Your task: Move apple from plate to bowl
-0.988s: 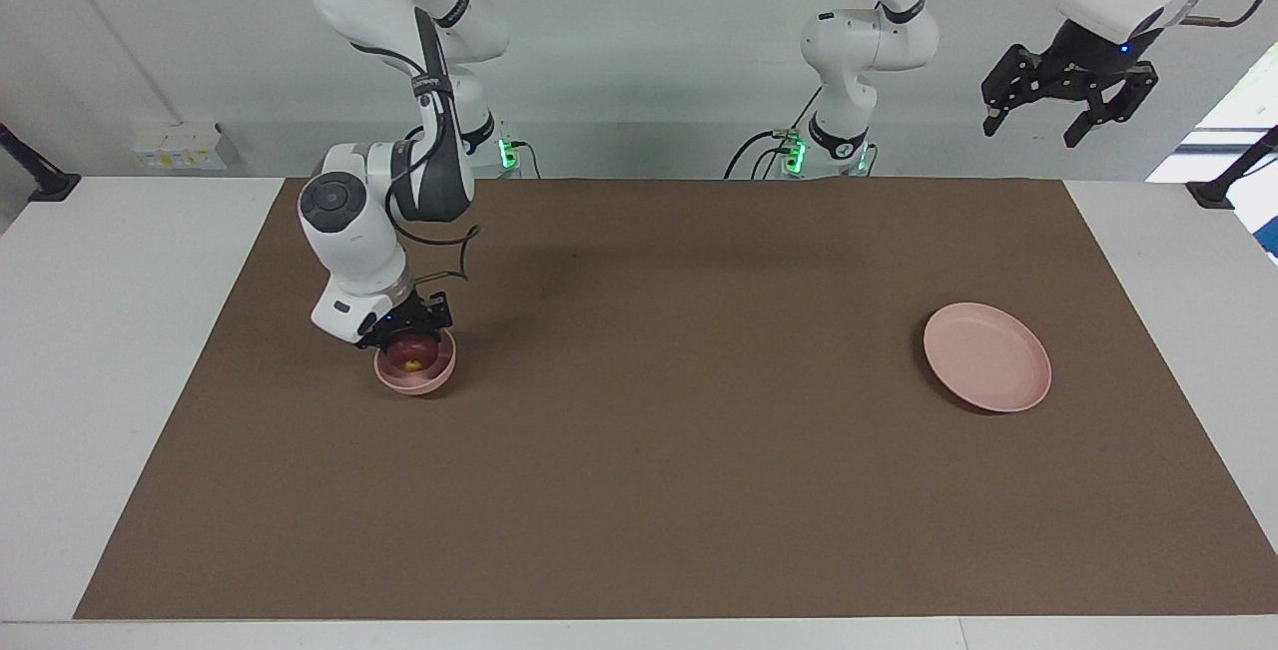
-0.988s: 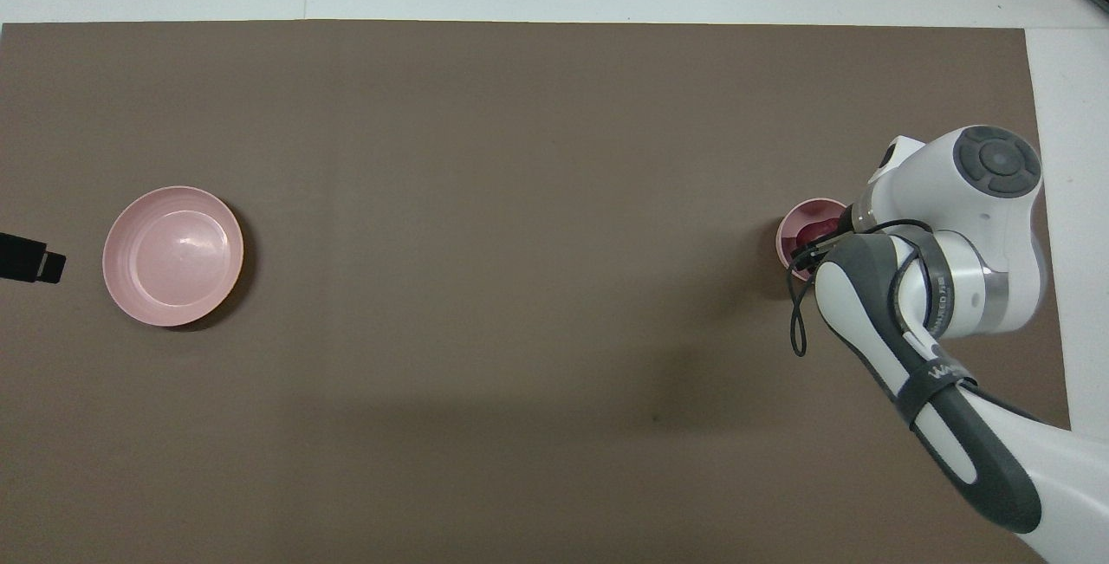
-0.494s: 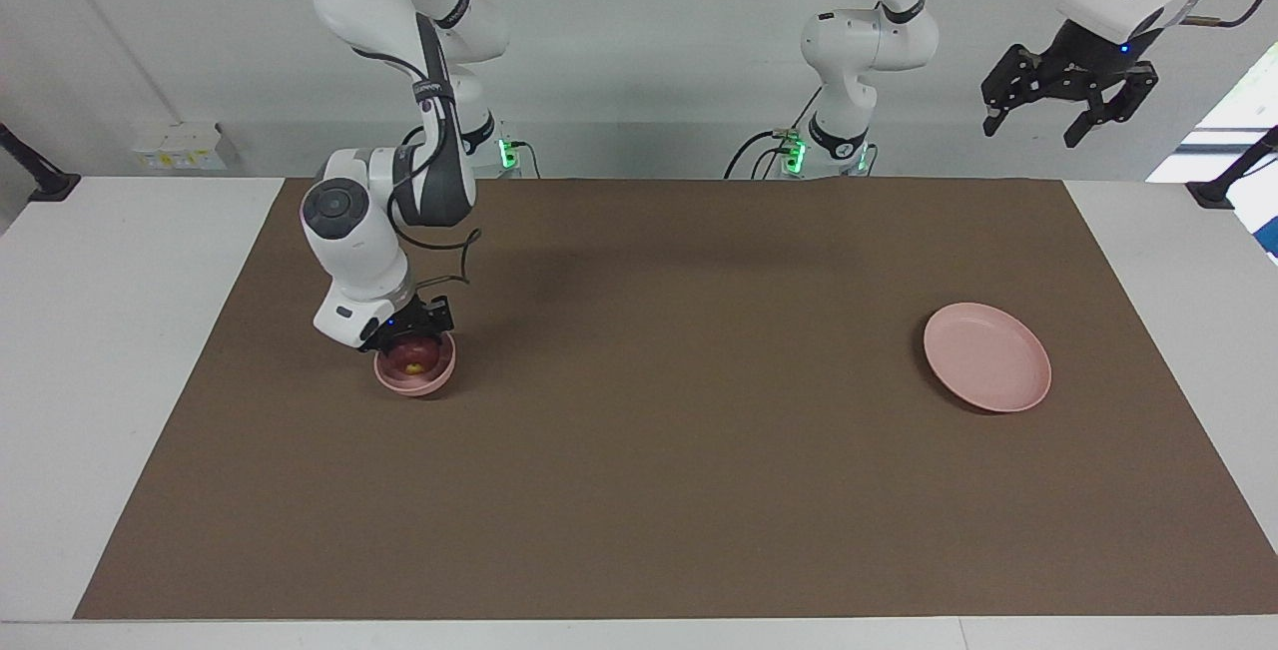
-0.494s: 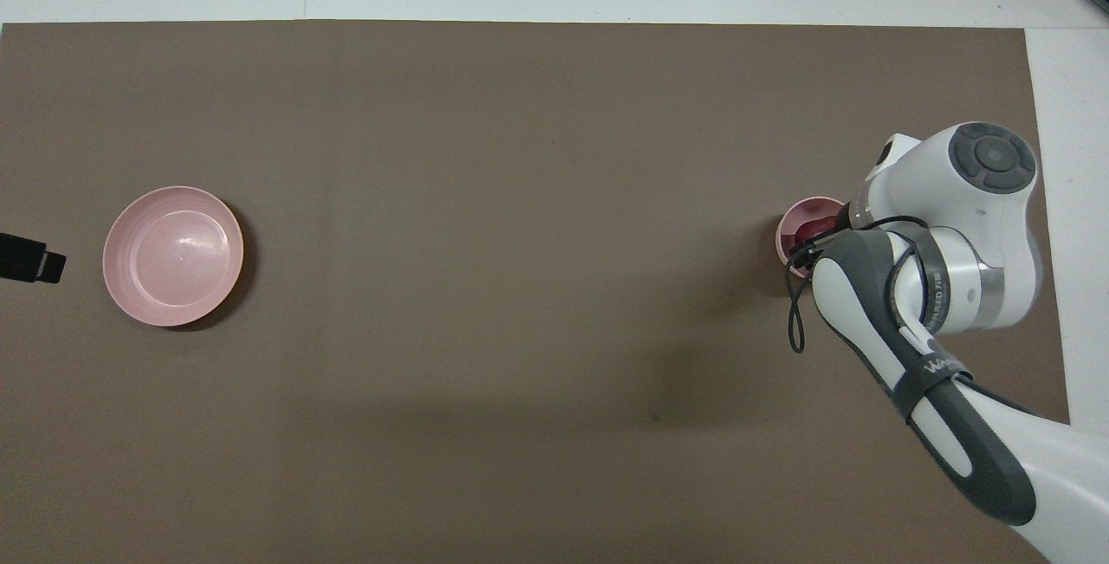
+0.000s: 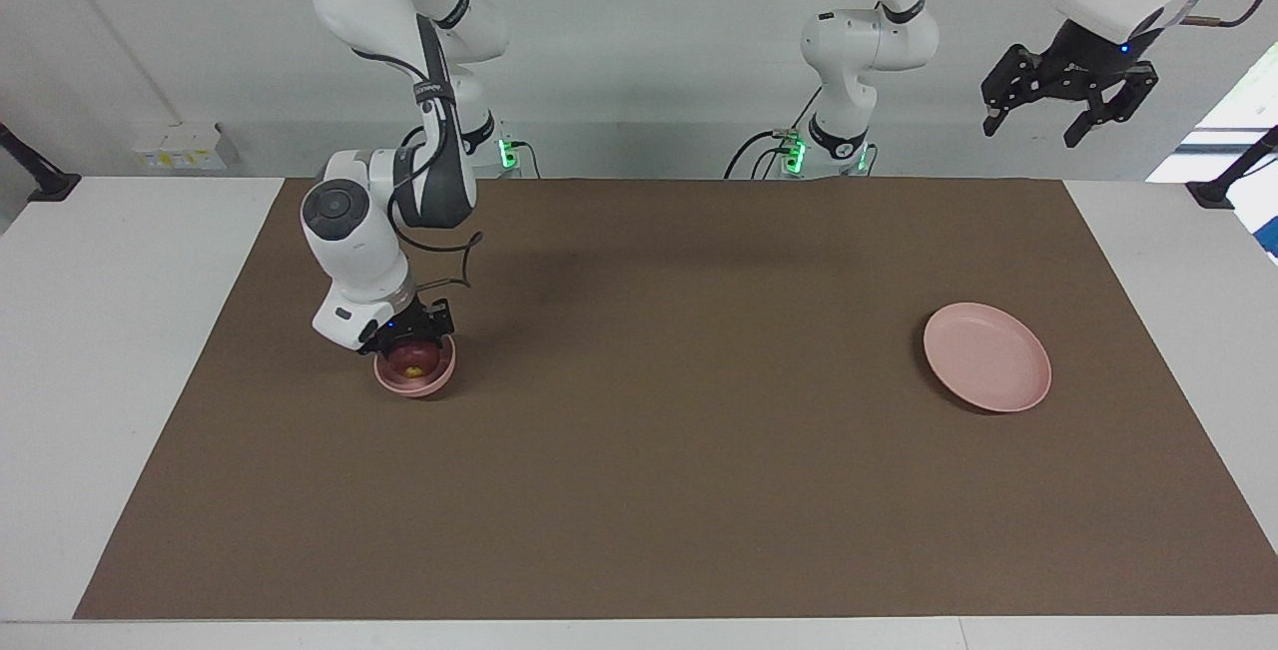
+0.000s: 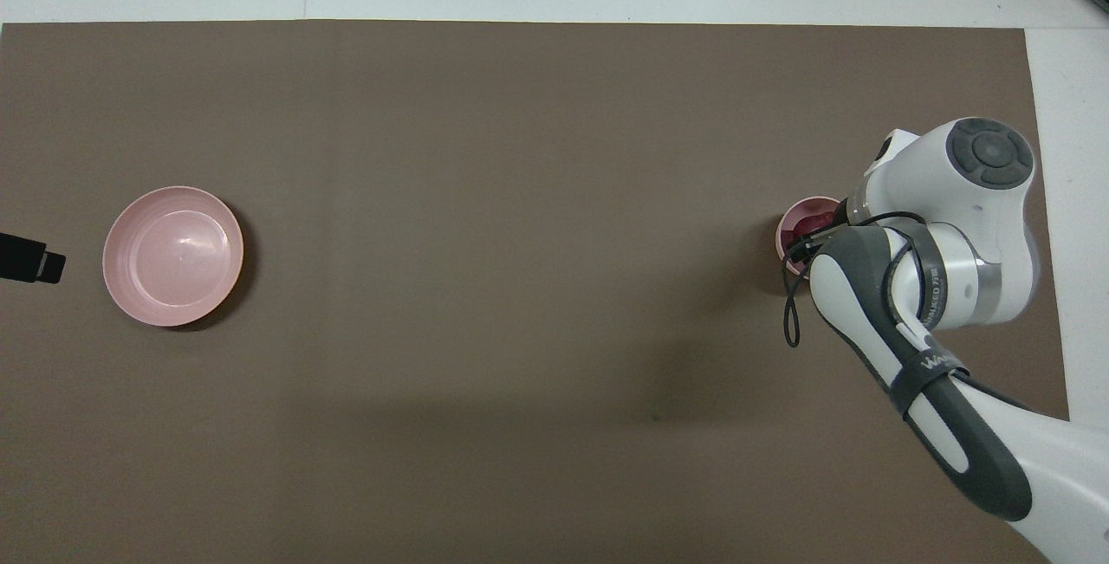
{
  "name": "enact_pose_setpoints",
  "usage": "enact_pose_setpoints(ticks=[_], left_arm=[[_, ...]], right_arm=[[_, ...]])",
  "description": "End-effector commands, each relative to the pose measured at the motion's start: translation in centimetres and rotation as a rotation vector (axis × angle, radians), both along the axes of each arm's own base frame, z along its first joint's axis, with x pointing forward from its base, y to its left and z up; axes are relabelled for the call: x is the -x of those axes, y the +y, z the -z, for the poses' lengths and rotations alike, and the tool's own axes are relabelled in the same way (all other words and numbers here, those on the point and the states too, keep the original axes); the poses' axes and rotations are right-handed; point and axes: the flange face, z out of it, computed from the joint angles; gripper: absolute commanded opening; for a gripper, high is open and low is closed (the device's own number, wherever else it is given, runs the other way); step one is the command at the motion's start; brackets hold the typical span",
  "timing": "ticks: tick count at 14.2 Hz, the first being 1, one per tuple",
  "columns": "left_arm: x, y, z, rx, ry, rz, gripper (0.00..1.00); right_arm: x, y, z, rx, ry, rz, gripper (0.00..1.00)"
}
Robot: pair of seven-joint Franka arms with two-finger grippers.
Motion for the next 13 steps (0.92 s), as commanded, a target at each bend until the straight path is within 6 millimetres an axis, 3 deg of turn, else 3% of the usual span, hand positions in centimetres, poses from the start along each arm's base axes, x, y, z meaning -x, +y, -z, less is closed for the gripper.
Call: enact_pose_setpoints(ticks=[1,2,3,5,10,13], left_arm=[[0.4,0.0,-0.1,-0.016,0.006,-0.006,1.00],[0.4,0.0,-0.2,-0.016,0.005,-0.006,1.00],[0.4,0.0,-0.1,-0.016,0.006,-0.006,1.00],[0.4,0.0,-0.2,-0.016,0.005,-0.006,1.00],[0.4,0.0,-0.2,-0.016,0.005,-0.006,1.00],[0.4,0.0,-0.1,-0.016,0.006,-0.006,1.00]], right_arm=[[-0.6,0.3,0.8,0.001,-0.011,0.021,0.29],[-0.5,0.4,0.8,-0.001,-0.008,0.035,0.35],[-0.6,0.5,0.9,-0.002,-0.008,0.040,0.48],[-0.6,0.3,0.8,-0.002,-0.010,0.043,1.00],[-1.1,-0.2,0.1,-0.004,-0.030,0.050,1.00],[-1.6,0.1,-4.1,-0.010,-0.090,0.075,1.00]])
